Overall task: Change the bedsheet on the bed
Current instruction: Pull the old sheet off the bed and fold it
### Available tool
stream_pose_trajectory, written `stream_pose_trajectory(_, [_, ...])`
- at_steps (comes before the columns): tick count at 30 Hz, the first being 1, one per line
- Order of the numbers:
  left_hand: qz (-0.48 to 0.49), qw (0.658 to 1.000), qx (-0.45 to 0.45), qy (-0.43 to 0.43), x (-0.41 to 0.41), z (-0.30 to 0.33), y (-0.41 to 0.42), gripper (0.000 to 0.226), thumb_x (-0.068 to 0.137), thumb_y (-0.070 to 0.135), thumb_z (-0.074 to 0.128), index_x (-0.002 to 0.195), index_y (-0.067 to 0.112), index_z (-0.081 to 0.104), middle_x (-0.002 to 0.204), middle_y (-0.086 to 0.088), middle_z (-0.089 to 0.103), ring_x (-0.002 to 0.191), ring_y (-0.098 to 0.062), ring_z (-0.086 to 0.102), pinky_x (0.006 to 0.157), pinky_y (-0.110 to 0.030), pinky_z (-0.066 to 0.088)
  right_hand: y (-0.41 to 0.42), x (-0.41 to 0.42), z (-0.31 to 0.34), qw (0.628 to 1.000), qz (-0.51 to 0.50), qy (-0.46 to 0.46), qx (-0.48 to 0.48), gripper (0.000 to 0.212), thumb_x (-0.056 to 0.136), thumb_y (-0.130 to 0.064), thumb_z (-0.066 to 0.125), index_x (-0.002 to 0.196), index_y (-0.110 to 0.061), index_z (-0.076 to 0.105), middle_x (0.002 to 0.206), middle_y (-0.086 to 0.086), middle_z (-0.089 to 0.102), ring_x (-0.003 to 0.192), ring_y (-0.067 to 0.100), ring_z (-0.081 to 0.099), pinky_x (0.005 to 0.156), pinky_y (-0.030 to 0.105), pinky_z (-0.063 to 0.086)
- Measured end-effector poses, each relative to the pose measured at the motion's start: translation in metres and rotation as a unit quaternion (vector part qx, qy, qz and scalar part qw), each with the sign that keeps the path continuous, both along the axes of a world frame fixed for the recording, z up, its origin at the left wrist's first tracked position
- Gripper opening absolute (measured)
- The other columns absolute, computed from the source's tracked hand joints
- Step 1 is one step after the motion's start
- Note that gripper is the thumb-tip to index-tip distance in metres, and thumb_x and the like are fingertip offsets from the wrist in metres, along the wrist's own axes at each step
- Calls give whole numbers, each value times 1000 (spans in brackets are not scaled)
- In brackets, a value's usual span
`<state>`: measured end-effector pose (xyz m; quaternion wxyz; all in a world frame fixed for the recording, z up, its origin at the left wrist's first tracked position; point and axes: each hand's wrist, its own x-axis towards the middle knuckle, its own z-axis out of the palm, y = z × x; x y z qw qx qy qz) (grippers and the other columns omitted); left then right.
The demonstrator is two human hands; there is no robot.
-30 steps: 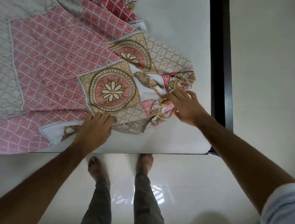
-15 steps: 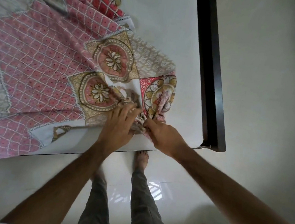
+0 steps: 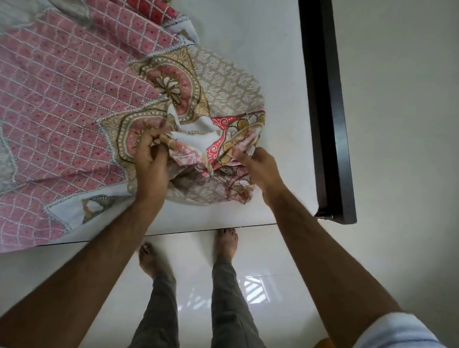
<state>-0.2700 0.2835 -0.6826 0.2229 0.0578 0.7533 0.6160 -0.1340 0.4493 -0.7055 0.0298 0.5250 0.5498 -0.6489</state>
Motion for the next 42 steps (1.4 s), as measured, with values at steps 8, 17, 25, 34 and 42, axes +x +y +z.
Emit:
stream_pose_trajectory(8, [-54, 989, -21, 138, -10, 10, 2, 13, 104, 15, 51, 106, 24, 59, 105, 11, 62, 96, -6, 61, 83, -34, 52, 77, 60, -4, 955, -59, -83, 277, 13, 99, -23, 55, 87, -24, 59, 71, 1, 66, 55, 10, 62, 46, 34, 53])
stream_pose_trajectory(17, [-324, 877, -175, 309, 3, -19, -24, 37, 84, 21, 77, 114, 4, 61, 125, -13, 53, 120, -26, 55, 100, -41, 51, 18, 80, -23, 946, 174, -46, 269, 61, 81, -44, 78, 128, -20, 47, 117, 1, 49, 102, 21, 55, 82, 37, 50])
stream_pose_trajectory(25, [-320, 786, -306, 432, 17, -28, -26, 67, 80, 58, 71, 125, 12, 57, 136, -14, 50, 125, -34, 50, 98, -50, 43, -8, 34, -39, 783, 229, -211, 538, 89, 69, -52, 69, 144, -16, 38, 151, 11, 38, 127, 32, 44, 98, 54, 39])
stream_pose_trajectory(34, [-362, 801, -153, 452, 19, -6, 13, 12, 88, 15, 56, 95, 6, 57, 96, -11, 63, 89, -31, 59, 78, -47, 45, 45, 59, -22, 741, 227, -223, 591, 23, 83, -21, 61, 103, -14, 55, 102, 9, 58, 90, 33, 57, 74, 43, 42])
stream_pose_trajectory(42, [-395, 774, -202, 451, 29, -19, 4, 17, 95, 26, 55, 98, 11, 63, 118, -9, 63, 109, -34, 57, 90, -46, 37, 51, 113, -12, 899, 0, -77, 431, 28, 77, 10, 53, 94, -12, 56, 98, 7, 59, 80, 21, 59, 69, 42, 52])
